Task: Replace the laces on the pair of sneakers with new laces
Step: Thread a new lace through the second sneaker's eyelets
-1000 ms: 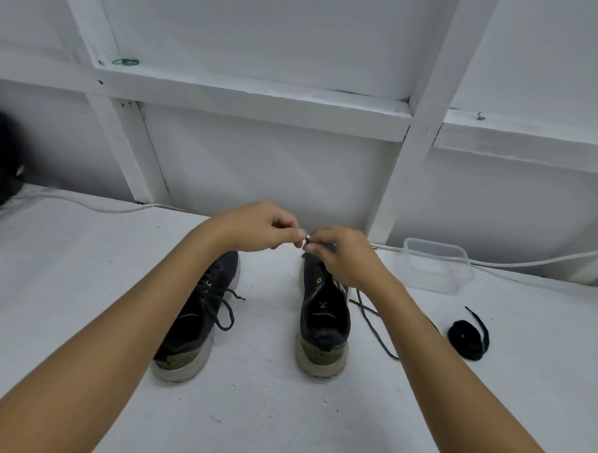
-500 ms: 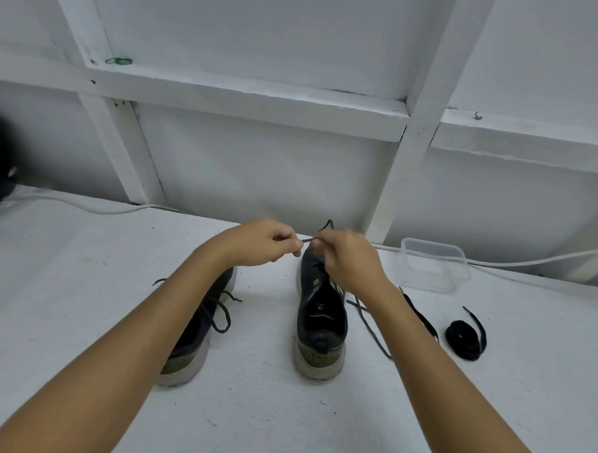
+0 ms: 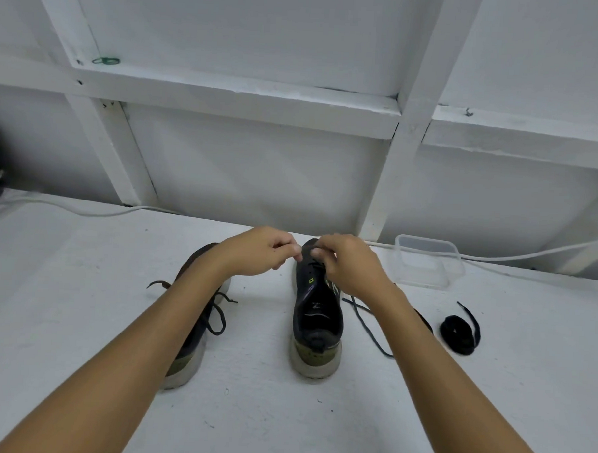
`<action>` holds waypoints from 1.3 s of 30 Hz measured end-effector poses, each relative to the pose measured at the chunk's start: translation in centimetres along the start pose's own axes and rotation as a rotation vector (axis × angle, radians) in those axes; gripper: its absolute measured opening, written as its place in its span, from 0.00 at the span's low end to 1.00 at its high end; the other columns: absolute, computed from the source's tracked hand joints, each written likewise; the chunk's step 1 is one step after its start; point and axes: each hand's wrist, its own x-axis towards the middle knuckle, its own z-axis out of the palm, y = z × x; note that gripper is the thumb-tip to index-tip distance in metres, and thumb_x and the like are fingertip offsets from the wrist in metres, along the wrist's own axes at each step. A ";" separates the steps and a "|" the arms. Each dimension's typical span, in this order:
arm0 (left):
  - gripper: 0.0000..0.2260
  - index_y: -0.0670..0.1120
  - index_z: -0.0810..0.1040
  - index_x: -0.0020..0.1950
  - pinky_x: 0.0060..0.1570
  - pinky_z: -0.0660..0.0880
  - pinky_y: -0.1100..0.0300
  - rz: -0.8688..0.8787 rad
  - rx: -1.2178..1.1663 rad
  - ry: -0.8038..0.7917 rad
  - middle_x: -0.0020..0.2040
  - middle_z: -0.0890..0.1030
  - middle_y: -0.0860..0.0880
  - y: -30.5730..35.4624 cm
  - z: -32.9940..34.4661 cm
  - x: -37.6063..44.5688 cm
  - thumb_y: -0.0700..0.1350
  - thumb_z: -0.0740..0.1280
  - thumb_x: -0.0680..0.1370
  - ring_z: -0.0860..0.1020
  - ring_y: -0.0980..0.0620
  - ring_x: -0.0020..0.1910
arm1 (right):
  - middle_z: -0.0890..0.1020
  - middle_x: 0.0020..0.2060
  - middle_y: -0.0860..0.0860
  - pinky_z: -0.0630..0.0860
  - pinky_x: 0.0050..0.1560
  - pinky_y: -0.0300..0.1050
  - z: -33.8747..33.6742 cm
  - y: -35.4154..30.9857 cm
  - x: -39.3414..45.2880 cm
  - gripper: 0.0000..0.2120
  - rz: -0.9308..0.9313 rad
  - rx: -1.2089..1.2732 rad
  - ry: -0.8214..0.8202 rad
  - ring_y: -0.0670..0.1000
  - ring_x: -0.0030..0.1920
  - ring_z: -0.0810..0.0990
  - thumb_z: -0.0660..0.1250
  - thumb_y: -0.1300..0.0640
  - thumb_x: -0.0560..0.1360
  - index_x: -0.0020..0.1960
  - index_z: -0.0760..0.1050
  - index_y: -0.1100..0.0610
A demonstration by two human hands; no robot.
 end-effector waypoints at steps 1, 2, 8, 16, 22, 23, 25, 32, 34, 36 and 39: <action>0.13 0.56 0.82 0.50 0.37 0.68 0.62 -0.015 0.011 -0.006 0.35 0.77 0.56 -0.4 0.0 -0.1 0.53 0.58 0.84 0.70 0.63 0.29 | 0.78 0.40 0.46 0.75 0.46 0.51 -0.3 0.3 0.0 0.08 0.054 -0.019 0.031 0.56 0.48 0.77 0.62 0.50 0.81 0.49 0.79 0.51; 0.13 0.56 0.82 0.52 0.38 0.69 0.62 -0.035 0.018 -0.014 0.36 0.78 0.57 -0.8 -0.1 -0.2 0.52 0.58 0.85 0.71 0.64 0.29 | 0.79 0.40 0.49 0.74 0.44 0.50 -0.6 0.7 0.0 0.09 0.103 -0.033 0.068 0.57 0.47 0.77 0.62 0.50 0.82 0.49 0.78 0.52; 0.12 0.52 0.81 0.54 0.41 0.74 0.60 -0.106 -0.052 -0.062 0.44 0.86 0.56 -2.3 0.8 -0.4 0.44 0.57 0.85 0.83 0.60 0.38 | 0.83 0.48 0.53 0.69 0.43 0.47 -1.7 2.4 0.7 0.10 0.297 -0.063 0.088 0.59 0.52 0.78 0.60 0.51 0.83 0.49 0.78 0.52; 0.08 0.51 0.82 0.53 0.47 0.75 0.58 -0.281 -0.638 0.204 0.50 0.85 0.54 -1.8 4.7 1.0 0.45 0.62 0.82 0.83 0.57 0.48 | 0.81 0.48 0.48 0.74 0.50 0.46 1.4 2.3 -1.0 0.09 0.284 0.114 0.292 0.54 0.53 0.80 0.69 0.57 0.78 0.58 0.80 0.53; 0.08 0.48 0.84 0.56 0.41 0.70 0.62 -0.400 -1.019 0.313 0.42 0.81 0.54 -2.2 7.9 1.7 0.41 0.67 0.81 0.78 0.57 0.42 | 0.83 0.40 0.46 0.76 0.42 0.38 1.8 1.6 -0.8 0.07 0.339 0.162 -0.119 0.46 0.40 0.80 0.68 0.55 0.77 0.49 0.85 0.52; 0.08 0.48 0.83 0.55 0.41 0.70 0.62 -0.404 -1.035 0.327 0.41 0.81 0.54 -2.3 8.3 1.7 0.40 0.66 0.81 0.78 0.57 0.42 | 0.84 0.41 0.48 0.77 0.39 0.37 1.9 1.4 -0.7 0.08 0.360 0.182 -0.176 0.47 0.38 0.81 0.67 0.55 0.77 0.50 0.85 0.52; 0.07 0.49 0.83 0.53 0.42 0.71 0.61 -0.410 -1.052 0.353 0.44 0.83 0.52 -2.5 9.0 1.6 0.39 0.67 0.80 0.81 0.56 0.45 | 0.85 0.41 0.51 0.81 0.35 0.38 1.9 1.2 -0.4 0.08 0.425 0.286 -0.228 0.49 0.34 0.82 0.68 0.53 0.78 0.49 0.85 0.52; 0.04 0.48 0.83 0.52 0.41 0.73 0.63 -0.393 -0.985 0.432 0.47 0.85 0.51 -3.1 9.9 1.8 0.40 0.71 0.79 0.81 0.56 0.47 | 0.82 0.36 0.53 0.80 0.39 0.41 3.2 0.9 -0.4 0.05 0.596 0.557 -0.231 0.50 0.37 0.80 0.72 0.57 0.76 0.45 0.85 0.58; 0.05 0.46 0.82 0.50 0.38 0.74 0.67 -0.371 -1.008 0.475 0.43 0.84 0.49 -3.3 10.0 1.8 0.37 0.70 0.78 0.80 0.56 0.42 | 0.81 0.34 0.53 0.80 0.38 0.38 3.7 0.4 -0.6 0.05 0.642 0.671 -0.245 0.48 0.35 0.79 0.71 0.59 0.76 0.44 0.84 0.60; 0.05 0.45 0.81 0.49 0.35 0.74 0.70 -0.348 -0.987 0.513 0.41 0.84 0.49 -3.7 10.0 1.6 0.36 0.70 0.77 0.80 0.58 0.38 | 0.81 0.33 0.53 0.79 0.36 0.36 4.4 -0.1 -0.9 0.05 0.660 0.743 -0.242 0.48 0.34 0.80 0.71 0.60 0.76 0.44 0.84 0.59; 0.04 0.45 0.81 0.49 0.36 0.75 0.70 -0.316 -0.910 0.533 0.43 0.85 0.49 -4.4 10.3 1.4 0.37 0.71 0.77 0.81 0.62 0.39 | 0.82 0.33 0.50 0.76 0.35 0.34 5.0 -0.2 -1.0 0.05 0.656 0.802 -0.223 0.46 0.34 0.79 0.71 0.60 0.77 0.43 0.83 0.57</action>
